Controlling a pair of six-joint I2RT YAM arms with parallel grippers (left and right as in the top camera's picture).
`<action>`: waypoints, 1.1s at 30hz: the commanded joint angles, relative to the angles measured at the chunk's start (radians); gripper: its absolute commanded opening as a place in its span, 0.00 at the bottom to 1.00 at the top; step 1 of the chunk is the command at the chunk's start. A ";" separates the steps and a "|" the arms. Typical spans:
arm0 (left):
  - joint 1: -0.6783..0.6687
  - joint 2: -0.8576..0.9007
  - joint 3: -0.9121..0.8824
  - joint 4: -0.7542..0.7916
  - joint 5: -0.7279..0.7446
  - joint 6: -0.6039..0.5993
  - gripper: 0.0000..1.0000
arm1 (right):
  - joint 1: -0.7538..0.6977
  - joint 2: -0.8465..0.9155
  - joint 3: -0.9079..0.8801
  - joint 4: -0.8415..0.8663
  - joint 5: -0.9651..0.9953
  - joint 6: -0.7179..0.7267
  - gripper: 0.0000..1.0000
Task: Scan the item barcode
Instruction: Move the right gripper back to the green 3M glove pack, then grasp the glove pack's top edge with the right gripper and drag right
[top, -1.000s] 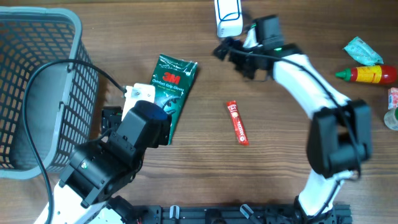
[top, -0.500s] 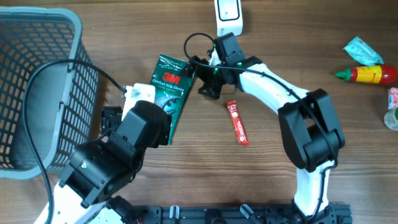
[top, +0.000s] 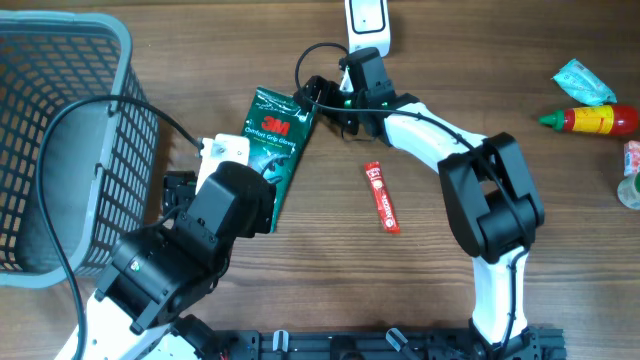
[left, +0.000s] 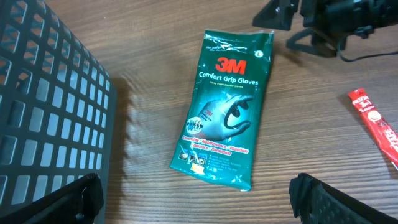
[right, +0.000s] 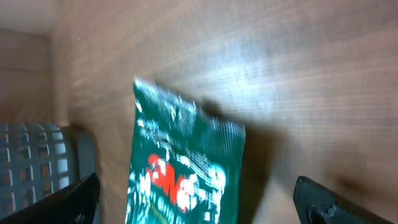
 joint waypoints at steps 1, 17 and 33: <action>0.002 0.000 0.003 0.002 0.001 -0.016 1.00 | 0.010 0.076 0.000 0.043 -0.047 -0.053 1.00; 0.002 0.000 0.003 0.002 0.001 -0.016 1.00 | 0.033 0.153 0.001 0.069 -0.156 -0.106 0.05; 0.002 0.000 0.003 0.002 0.001 -0.016 1.00 | -0.104 -0.043 0.001 -0.202 -0.015 -0.094 0.05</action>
